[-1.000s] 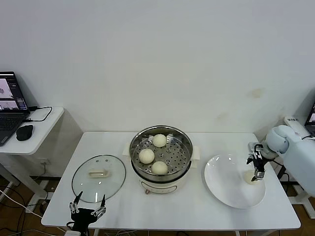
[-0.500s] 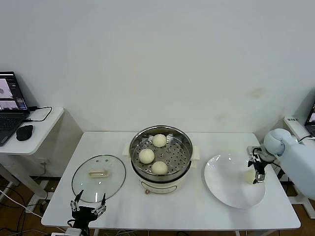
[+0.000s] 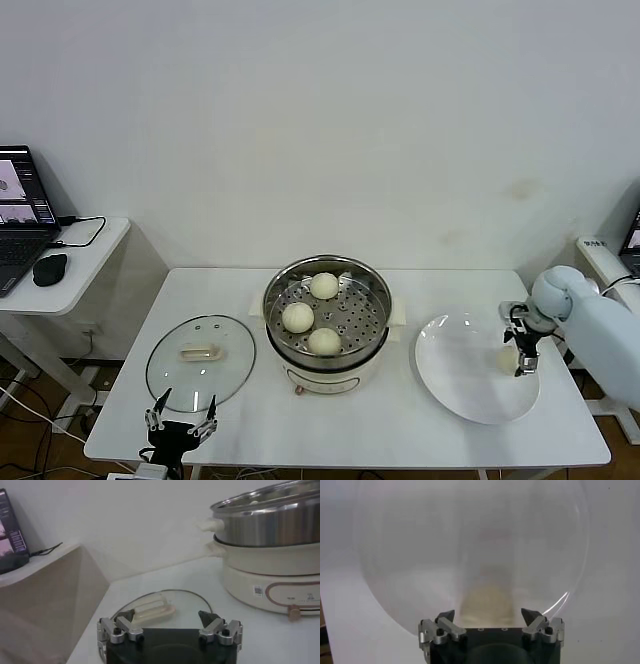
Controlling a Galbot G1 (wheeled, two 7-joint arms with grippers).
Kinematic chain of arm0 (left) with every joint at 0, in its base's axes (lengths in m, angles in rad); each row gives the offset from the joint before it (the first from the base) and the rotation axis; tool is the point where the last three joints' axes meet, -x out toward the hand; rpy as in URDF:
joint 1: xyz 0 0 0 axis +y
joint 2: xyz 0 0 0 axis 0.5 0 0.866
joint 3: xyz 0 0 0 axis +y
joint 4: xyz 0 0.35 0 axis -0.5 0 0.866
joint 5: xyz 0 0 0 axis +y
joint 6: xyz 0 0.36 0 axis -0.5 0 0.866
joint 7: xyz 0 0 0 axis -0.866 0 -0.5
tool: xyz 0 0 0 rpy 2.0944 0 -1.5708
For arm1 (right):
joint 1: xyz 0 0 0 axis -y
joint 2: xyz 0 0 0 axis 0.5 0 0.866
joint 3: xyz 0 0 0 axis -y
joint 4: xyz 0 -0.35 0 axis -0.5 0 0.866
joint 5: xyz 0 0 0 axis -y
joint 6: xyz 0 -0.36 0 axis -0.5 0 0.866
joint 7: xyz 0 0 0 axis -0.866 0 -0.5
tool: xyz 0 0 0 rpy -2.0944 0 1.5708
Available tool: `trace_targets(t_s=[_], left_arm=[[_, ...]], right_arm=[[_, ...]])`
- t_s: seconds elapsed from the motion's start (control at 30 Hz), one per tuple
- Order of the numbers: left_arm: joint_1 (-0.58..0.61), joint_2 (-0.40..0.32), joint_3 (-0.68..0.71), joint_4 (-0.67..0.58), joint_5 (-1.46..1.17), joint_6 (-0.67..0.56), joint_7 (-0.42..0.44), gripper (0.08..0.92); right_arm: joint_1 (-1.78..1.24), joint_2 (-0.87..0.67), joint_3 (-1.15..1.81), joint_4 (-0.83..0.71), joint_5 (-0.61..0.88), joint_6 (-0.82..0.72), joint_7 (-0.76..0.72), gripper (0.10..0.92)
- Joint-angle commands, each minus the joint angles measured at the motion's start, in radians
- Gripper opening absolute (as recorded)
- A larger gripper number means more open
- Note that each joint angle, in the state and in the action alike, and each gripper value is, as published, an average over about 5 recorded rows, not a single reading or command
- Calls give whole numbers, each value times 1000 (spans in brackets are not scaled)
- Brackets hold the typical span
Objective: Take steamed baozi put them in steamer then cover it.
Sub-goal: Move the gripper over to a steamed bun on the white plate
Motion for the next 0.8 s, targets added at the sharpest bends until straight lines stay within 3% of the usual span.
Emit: trace_targets(t_s=[0.03, 0.27, 0.5, 0.8], left_arm=[[-3, 0, 0, 3, 1, 0, 0, 823], [-7, -3, 3, 4, 4, 1, 1, 823], [-11, -4, 6, 1, 8, 2, 1, 823], [-14, -10, 14, -4, 12, 1, 0, 823]], right_arm=[[-5, 0, 2, -5, -10, 2, 11, 823], [-8, -3, 6, -1, 4, -5, 13, 804], [-3, -13, 8, 11, 19, -13, 14, 660], [141, -79, -106, 111, 201, -78, -5, 636]])
